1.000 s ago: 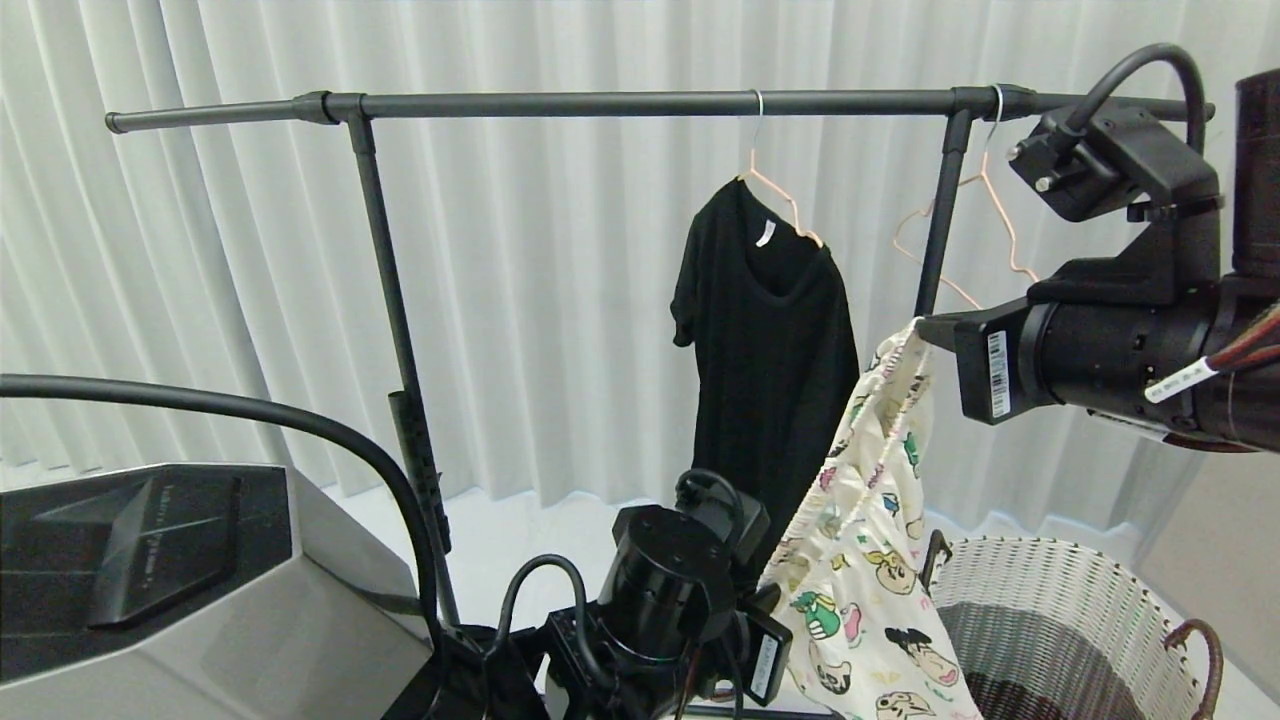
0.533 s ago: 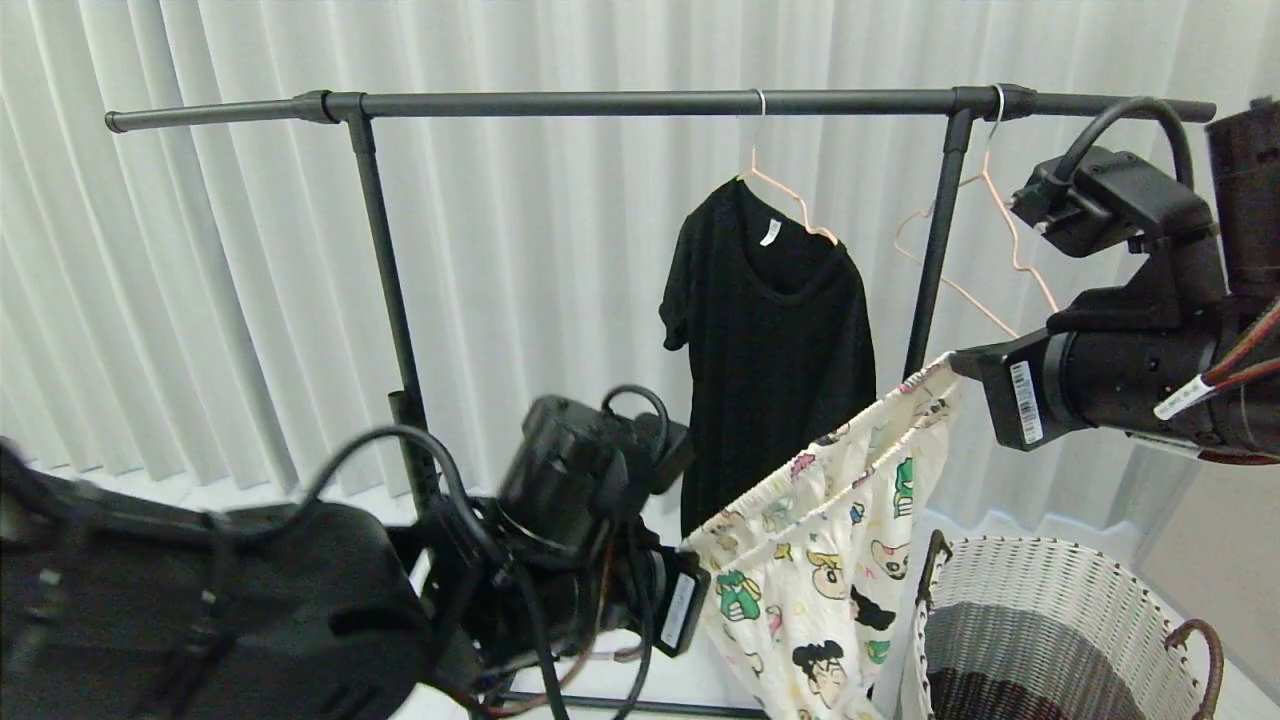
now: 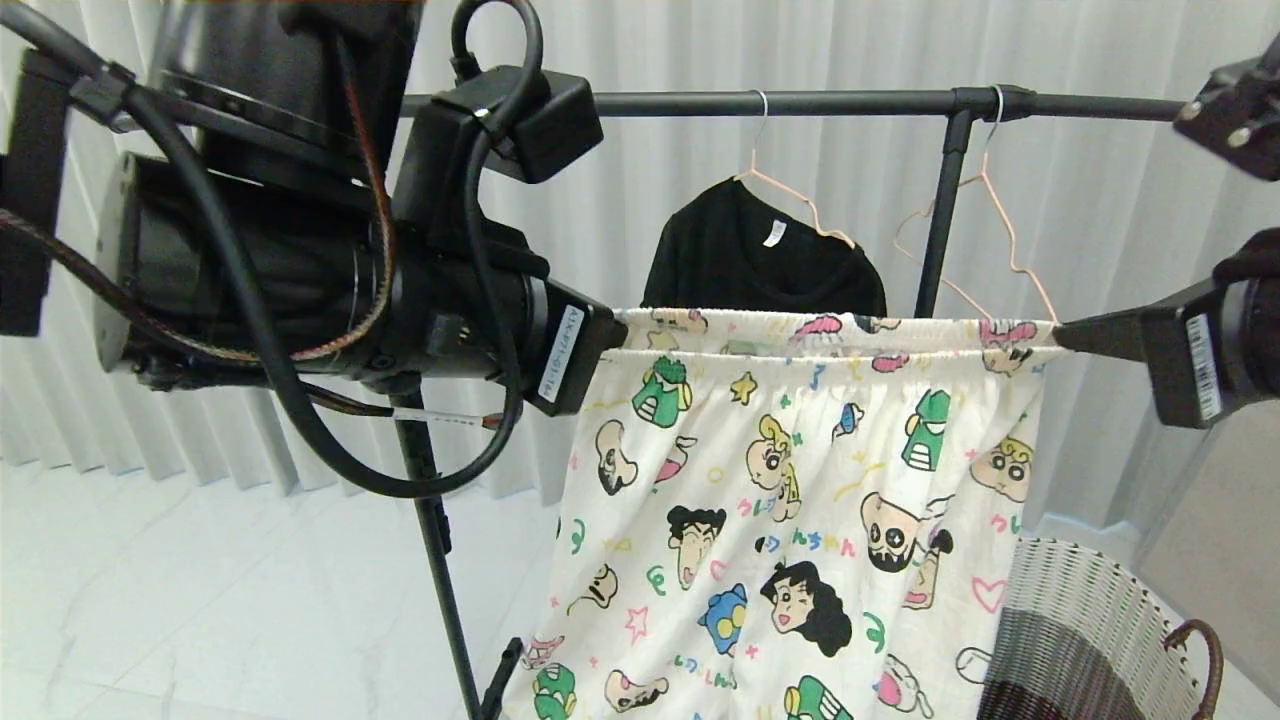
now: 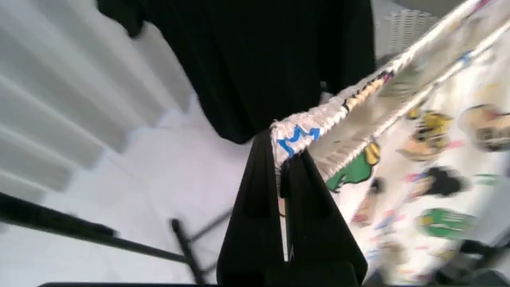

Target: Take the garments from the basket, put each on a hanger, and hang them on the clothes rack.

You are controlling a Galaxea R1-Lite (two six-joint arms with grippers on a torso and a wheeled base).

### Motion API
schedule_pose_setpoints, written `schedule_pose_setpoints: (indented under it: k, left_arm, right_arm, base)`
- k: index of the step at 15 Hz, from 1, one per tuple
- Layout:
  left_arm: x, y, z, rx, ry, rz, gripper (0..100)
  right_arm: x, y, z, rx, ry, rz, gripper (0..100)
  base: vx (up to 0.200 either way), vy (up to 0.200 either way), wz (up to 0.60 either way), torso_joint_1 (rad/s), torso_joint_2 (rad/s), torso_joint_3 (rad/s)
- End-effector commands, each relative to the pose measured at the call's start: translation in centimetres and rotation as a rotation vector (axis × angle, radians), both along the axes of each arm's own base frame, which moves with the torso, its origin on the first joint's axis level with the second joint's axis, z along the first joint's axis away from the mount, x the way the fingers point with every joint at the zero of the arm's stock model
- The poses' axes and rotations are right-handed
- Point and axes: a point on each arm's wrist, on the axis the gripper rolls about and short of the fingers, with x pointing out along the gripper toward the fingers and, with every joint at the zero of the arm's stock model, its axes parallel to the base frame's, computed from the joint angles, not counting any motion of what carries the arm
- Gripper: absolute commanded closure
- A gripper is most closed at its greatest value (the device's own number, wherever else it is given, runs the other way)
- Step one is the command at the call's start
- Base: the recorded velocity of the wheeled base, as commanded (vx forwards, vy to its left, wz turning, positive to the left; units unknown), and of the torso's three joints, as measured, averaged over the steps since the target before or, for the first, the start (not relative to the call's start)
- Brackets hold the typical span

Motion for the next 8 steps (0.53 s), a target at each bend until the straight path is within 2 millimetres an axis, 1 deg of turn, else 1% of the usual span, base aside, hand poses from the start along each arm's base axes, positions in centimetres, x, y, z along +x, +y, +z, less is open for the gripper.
schedule_pose_setpoints:
  k: [1,2,4,6,7,8]
  left_arm:
    - [-0.9,1.0,2.0,-0.029,-0.067,0.003,100]
    - [-1.6,1.2,2.5,-0.040,-0.082,-0.008,100]
    - [-4.1,1.7,3.6,-0.044,-0.082,-0.063,100]
    - [-5.8,2.3,3.8,-0.027,-0.059,-0.093,100]
    - [-6.8,2.7,4.0,-0.026,-0.051,-0.113,100]
    - [-7.5,2.8,4.1,-0.027,-0.045,-0.135,100]
  right_arm:
    - [-1.7,-1.5,3.4,0.064,-0.039,0.049,100]
    - [-2.1,-1.8,4.2,0.072,-0.046,0.062,100]
    - [-3.0,-2.3,5.4,0.078,-0.055,0.089,100]
    - [-3.8,-2.5,5.8,0.095,-0.066,0.138,100]
    - [-4.4,-2.6,6.0,0.116,-0.059,0.204,100]
    - [-4.5,-2.6,5.9,0.119,-0.046,0.234,100]
  base:
    - [0.000,0.000,0.00,0.000,0.00,0.000]
    - [0.000,0.000,0.00,0.000,0.00,0.000]
    - [0.000,0.000,0.00,0.000,0.00,0.000]
    - [0.000,0.000,0.00,0.000,0.00,0.000]
    - [0.000,0.000,0.00,0.000,0.00,0.000]
    - [0.000,0.000,0.00,0.000,0.00,0.000]
